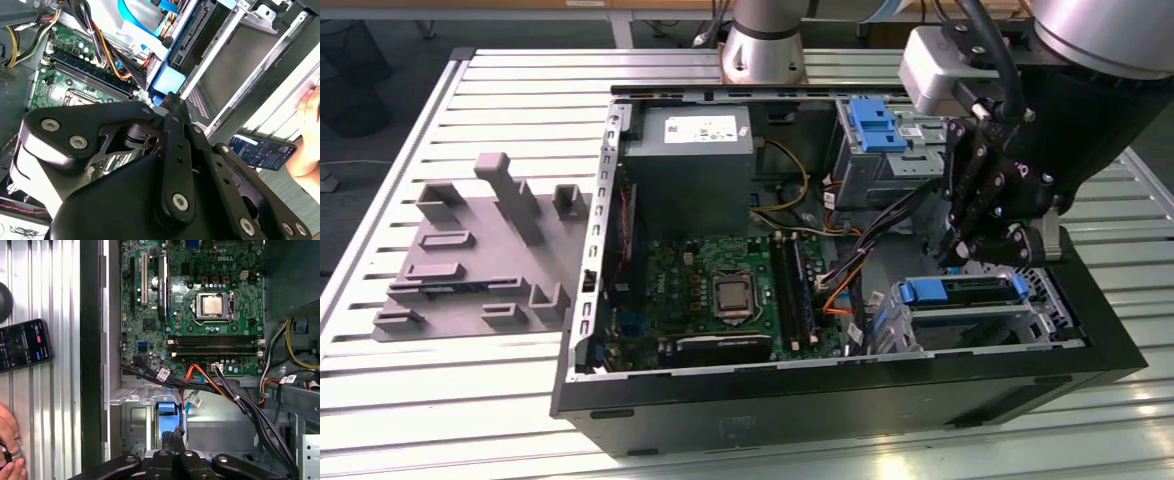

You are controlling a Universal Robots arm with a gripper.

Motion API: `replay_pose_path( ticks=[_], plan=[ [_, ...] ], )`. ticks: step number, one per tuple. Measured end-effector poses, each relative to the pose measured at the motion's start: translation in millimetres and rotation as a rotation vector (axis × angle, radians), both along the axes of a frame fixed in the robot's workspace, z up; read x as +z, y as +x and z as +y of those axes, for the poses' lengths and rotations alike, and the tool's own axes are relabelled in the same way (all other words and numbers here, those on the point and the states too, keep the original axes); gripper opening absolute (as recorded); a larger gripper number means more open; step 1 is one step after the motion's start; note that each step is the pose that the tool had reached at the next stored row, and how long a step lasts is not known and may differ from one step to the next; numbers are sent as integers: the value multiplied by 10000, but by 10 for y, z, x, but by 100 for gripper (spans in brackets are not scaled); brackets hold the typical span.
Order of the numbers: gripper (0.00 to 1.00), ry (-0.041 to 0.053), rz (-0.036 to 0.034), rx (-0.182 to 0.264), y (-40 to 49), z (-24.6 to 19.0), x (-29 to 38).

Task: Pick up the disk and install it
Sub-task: 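Insert the disk into the insertion slot, then insert the first disk wire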

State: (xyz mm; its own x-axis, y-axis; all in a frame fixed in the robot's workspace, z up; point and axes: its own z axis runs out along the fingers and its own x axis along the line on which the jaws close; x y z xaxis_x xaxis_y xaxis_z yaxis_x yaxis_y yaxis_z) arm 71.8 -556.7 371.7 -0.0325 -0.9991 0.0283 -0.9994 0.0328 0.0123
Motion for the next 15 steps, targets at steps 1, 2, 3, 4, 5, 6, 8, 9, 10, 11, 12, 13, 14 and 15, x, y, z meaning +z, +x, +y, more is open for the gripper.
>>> replay_pose_path(
  ticks=[1,2,3,4,5,6,8,9,10,11,12,13,14,15],
  plan=[
    [11,-1,0,0,0,0,-4],
    [11,-2,0,0,0,0,-3],
    [11,-3,1,0,0,0,-3],
    [11,-2,0,0,0,0,-4],
    [11,2,0,0,0,0,-19],
    [11,4,0,0,0,0,-39],
    [11,-1,0,0,0,0,-72],
    [11,1,0,0,0,0,-80],
    [11,-1,0,0,0,0,-79],
    [11,-2,0,0,0,0,-79],
    [11,-2,0,0,0,0,-79],
    [11,-2,0,0,0,0,-79],
    [11,0,0,0,0,0,-80],
    [11,0,0,0,0,0,-85]
  ],
)
